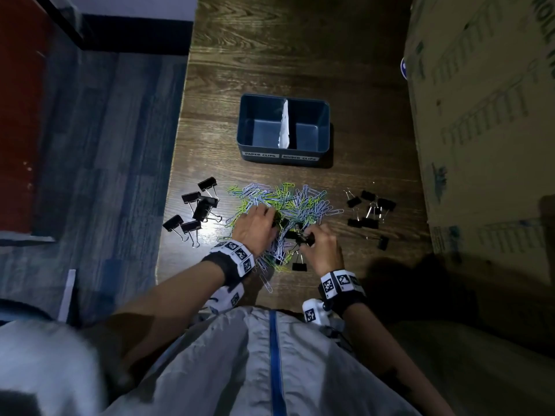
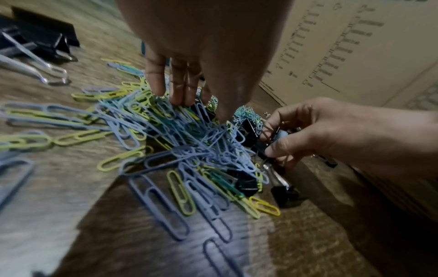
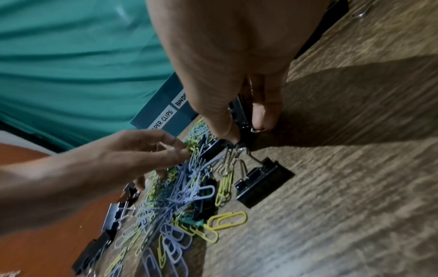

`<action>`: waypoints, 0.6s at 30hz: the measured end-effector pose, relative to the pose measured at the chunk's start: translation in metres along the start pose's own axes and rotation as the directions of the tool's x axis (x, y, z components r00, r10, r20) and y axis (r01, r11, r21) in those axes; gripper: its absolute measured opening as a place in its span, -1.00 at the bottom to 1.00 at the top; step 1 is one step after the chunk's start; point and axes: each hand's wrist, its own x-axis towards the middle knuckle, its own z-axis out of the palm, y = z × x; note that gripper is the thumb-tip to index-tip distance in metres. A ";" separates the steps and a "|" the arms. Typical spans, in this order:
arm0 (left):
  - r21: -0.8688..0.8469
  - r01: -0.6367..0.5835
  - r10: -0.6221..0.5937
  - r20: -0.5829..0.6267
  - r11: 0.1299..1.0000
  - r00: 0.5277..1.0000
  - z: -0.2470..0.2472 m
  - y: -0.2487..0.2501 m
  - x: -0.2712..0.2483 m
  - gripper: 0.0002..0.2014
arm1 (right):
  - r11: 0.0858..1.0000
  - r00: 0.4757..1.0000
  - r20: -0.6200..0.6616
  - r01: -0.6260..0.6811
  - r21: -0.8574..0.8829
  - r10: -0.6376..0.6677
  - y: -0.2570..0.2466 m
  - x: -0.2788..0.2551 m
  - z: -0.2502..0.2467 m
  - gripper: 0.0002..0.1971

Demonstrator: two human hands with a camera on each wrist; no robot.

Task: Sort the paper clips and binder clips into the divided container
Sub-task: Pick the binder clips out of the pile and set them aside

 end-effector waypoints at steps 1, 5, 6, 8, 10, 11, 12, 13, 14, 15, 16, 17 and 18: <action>-0.002 0.026 -0.026 0.014 1.000 1.000 -0.001 0.004 0.002 -0.52 | 1.000 1.000 0.013 0.012 -0.012 -0.012 -0.001 0.000 0.001 -0.80; 0.014 0.045 -0.046 0.069 0.999 0.997 -0.001 0.013 0.008 -0.46 | 0.997 0.997 0.061 0.054 -0.048 -0.051 -0.005 -0.002 0.003 -0.77; 0.009 0.041 -0.042 0.074 0.999 0.996 -0.001 0.014 0.009 -0.44 | 0.997 0.997 0.056 0.057 -0.046 -0.054 -0.006 -0.002 0.002 -0.76; 0.003 0.028 -0.028 0.079 1.000 0.996 -0.001 0.014 0.011 -0.46 | 0.998 0.998 0.041 0.051 -0.024 -0.050 -0.007 -0.002 0.002 -0.72; -0.017 0.010 -0.009 0.091 1.000 0.996 -0.001 0.012 0.013 -0.49 | 1.000 0.999 0.036 0.024 -0.015 -0.024 -0.007 -0.002 0.002 -0.72; -0.037 0.012 -0.008 0.097 0.999 0.995 -0.001 0.010 0.014 -0.49 | 1.000 0.999 0.034 -0.004 -0.005 0.004 -0.007 -0.002 0.002 -0.76; -0.066 0.023 -0.016 0.099 0.998 0.995 -0.001 0.008 0.014 -0.48 | 0.999 0.999 0.032 -0.040 0.011 0.040 -0.007 -0.002 0.001 -0.80; -0.097 0.035 -0.026 0.097 0.995 0.995 -0.001 0.006 0.015 -0.47 | 0.996 0.996 0.029 -0.081 0.031 0.080 -0.007 -0.003 0.001 -0.84; -0.124 0.040 -0.028 0.094 0.992 0.995 0.000 0.005 0.015 -0.47 | 0.992 0.993 0.029 -0.114 0.048 0.113 -0.007 -0.003 -0.001 -0.86; -0.140 0.038 -0.025 0.089 0.989 0.996 0.001 0.004 0.014 -0.48 | 0.989 0.991 0.032 -0.135 0.052 0.134 -0.008 -0.003 -0.002 -0.87; -0.154 0.029 -0.017 0.080 0.988 0.997 0.002 0.004 0.013 -0.50 | 0.990 0.990 0.045 -0.137 0.045 0.135 -0.008 -0.003 -0.004 -0.88; -0.175 0.023 -0.011 0.070 0.984 0.997 0.003 0.002 0.012 -0.52 | 0.990 0.989 0.064 -0.135 0.031 0.133 -0.009 -0.003 -0.007 -0.89; -0.207 0.022 -0.010 0.057 0.978 0.998 0.002 0.000 0.011 -0.54 | 0.991 0.988 0.076 -0.134 0.022 0.132 -0.010 -0.003 -0.011 -0.89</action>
